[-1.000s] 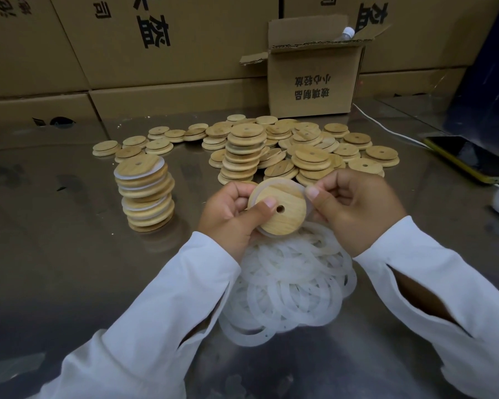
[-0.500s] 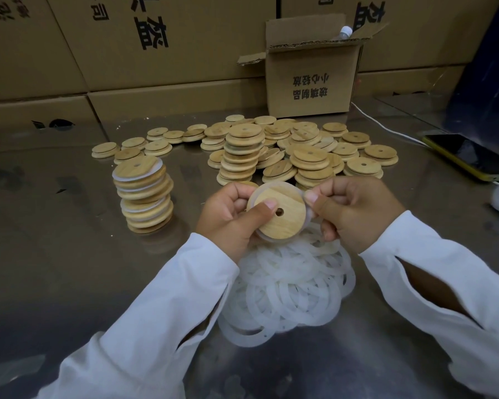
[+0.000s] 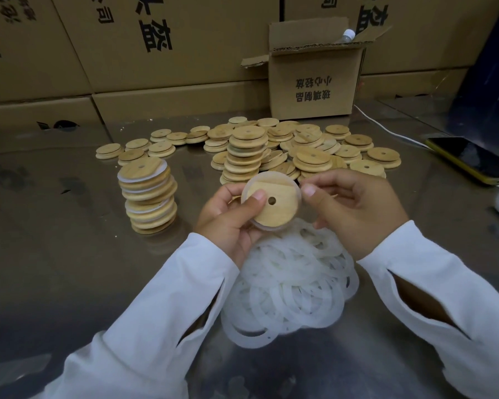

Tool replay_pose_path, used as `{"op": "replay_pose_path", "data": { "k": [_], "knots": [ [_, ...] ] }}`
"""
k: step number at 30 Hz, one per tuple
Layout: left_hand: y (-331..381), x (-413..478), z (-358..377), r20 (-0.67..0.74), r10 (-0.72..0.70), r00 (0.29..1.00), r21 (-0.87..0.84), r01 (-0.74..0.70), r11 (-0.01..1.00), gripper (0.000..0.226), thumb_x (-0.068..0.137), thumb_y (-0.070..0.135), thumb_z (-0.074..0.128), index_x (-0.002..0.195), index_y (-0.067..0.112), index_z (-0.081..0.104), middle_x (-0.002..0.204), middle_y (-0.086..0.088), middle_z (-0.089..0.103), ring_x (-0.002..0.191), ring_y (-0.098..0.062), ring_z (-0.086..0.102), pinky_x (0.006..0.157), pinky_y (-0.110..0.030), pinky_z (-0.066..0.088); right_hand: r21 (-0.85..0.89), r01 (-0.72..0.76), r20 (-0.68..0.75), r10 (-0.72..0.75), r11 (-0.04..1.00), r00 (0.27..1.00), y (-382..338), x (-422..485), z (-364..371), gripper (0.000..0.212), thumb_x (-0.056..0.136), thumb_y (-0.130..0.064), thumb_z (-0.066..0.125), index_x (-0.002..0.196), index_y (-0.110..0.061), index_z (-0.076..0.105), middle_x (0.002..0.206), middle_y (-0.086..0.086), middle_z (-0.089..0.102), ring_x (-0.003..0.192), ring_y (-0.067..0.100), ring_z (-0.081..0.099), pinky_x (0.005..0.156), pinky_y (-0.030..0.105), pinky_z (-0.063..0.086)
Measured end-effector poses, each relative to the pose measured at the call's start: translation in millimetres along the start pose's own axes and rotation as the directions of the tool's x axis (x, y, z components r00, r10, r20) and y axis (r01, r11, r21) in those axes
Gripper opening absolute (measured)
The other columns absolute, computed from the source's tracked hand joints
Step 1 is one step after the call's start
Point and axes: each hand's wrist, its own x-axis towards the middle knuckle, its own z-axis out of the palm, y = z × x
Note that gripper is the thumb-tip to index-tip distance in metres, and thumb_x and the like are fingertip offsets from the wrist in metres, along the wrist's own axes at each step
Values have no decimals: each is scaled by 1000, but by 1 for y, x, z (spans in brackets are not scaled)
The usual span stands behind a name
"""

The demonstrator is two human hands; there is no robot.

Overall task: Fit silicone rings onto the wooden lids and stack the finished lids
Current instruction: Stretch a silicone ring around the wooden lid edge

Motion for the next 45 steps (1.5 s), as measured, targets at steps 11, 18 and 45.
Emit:
{"op": "replay_pose_path", "data": {
  "k": [11, 18, 45],
  "knots": [
    [0, -2, -6, -13, 229, 973, 365, -208, 907, 36, 55, 23, 72, 90, 16, 65, 78, -2, 74, 74, -16, 70, 66, -30, 58, -72, 164, -23, -166, 984, 986, 1, -4, 6, 27, 74, -12, 72, 86, -35, 62, 88, -5, 62, 51, 13, 59, 58, 28, 54],
    [2, -4, -5, 6, 322, 947, 416, -295, 860, 32, 55, 23, 74, 85, 20, 65, 74, 2, 73, 69, -11, 70, 59, -19, 53, -19, 93, 38, -92, 996, 995, 0, -2, 3, 27, 68, -11, 76, 81, -29, 60, 77, -7, 59, 45, 11, 53, 54, 29, 51],
    [-2, -1, -6, 17, 414, 910, 499, -367, 785, 23, 63, 9, 78, 77, 19, 62, 71, 3, 69, 71, -18, 67, 66, -26, 56, 187, -190, 119, 170, 964, 978, -1, -2, 8, 24, 74, -4, 70, 81, -24, 59, 82, -1, 63, 46, 3, 52, 44, 13, 44]
  ]
}}
